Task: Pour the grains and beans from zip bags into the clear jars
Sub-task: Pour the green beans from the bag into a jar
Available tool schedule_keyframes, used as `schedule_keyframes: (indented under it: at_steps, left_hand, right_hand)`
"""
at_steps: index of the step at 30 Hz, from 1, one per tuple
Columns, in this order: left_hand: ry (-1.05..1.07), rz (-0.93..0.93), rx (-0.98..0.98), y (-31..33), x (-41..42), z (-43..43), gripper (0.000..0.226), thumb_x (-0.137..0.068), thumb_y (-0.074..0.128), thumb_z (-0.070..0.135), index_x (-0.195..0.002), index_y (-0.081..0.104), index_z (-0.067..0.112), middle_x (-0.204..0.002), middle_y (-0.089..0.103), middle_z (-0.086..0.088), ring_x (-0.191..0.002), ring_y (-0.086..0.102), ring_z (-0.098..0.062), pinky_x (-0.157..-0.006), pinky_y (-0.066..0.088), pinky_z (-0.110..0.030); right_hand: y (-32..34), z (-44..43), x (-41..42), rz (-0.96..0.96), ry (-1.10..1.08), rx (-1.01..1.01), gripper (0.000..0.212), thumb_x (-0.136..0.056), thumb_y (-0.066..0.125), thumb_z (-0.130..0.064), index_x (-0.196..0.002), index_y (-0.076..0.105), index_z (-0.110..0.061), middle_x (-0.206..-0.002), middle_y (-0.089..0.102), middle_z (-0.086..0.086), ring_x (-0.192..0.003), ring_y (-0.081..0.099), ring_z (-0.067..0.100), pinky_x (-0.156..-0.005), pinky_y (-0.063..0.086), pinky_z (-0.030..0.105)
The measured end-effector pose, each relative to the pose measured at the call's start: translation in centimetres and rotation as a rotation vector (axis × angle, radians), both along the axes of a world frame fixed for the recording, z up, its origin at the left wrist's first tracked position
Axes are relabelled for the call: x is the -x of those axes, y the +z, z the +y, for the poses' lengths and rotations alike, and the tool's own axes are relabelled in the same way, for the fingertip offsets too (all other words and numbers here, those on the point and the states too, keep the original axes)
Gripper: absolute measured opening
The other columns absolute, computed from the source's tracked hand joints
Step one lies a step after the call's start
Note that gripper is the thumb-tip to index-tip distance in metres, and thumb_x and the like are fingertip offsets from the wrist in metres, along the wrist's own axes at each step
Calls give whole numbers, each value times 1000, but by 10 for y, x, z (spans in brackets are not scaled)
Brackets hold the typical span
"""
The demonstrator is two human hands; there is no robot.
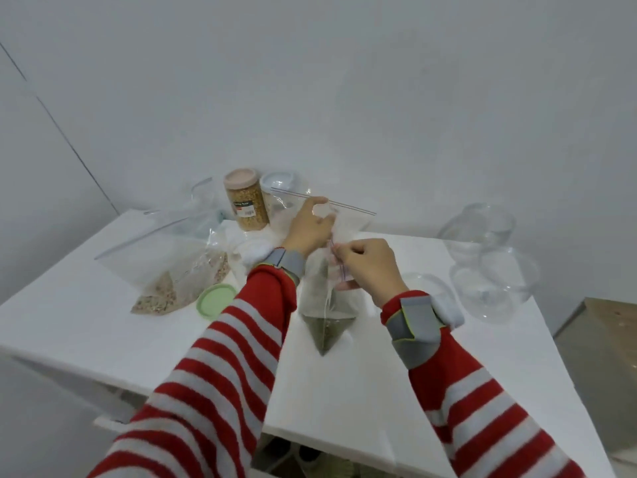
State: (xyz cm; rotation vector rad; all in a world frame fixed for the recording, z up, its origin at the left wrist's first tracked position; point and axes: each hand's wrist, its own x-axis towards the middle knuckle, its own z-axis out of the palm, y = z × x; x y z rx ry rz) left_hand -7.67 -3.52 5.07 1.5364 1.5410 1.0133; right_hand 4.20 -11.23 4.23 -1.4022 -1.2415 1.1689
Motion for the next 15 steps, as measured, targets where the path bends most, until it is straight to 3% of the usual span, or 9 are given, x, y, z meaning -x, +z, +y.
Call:
schedule_keyframes:
  at_steps: [2, 4, 7, 10, 12, 15]
  left_hand:
    - [54, -89, 107, -3, 5, -23, 19, -97, 55, 33, -106, 52, 16, -82, 55, -9, -65, 53, -16, -55, 48, -24]
    - [-4, -6, 167, -7, 11, -45, 37, -95, 51, 52, -91, 55, 15, -79, 53, -11, -67, 52, -20, -62, 48, -30]
    - [1, 45, 164, -12, 20, -70, 55, -78, 61, 70, -85, 55, 15, -84, 65, -8, -78, 65, -19, -80, 57, -42]
    - [29, 144, 160, -12, 25, -88, 46, -76, 77, 49, -93, 51, 15, -92, 60, -2, -86, 62, -15, -83, 55, -37]
    - [9, 188, 104, -12, 27, -94, 19, -84, 71, 22, -74, 57, 16, -78, 61, -7, -74, 62, -21, -78, 54, -43]
    - [5, 60, 116, -18, 37, -98, 26, -88, 62, 8, -63, 68, 11, -64, 71, -11, -69, 70, -29, -82, 59, -46]
  right_hand:
    - [-7, -1, 1, 181, -29, 97, 32, -96, 61, -18, -84, 68, 11, -89, 67, 29, -66, 71, 29, -58, 61, 40]
    - [-10, -2, 6, 271, -59, 178, 34, -100, 54, -28, -91, 70, 0, -87, 73, 17, -68, 72, 24, -57, 61, 34]
    - [-12, 0, 13, 361, -43, 293, 40, -104, 39, -32, -97, 66, -3, -75, 73, 10, -63, 70, 24, -68, 60, 43]
    - [-10, -3, 21, 419, 16, 347, 34, -102, 37, -19, -105, 65, 0, -91, 73, 16, -67, 69, 22, -72, 59, 39]
    - [-13, -5, 23, 425, 55, 346, 31, -102, 38, -17, -103, 65, -3, -94, 71, 14, -74, 69, 18, -71, 60, 32]
    - [-22, -6, 21, 403, 80, 325, 21, -99, 52, -15, -98, 67, 1, -89, 70, 13, -76, 69, 19, -69, 61, 29]
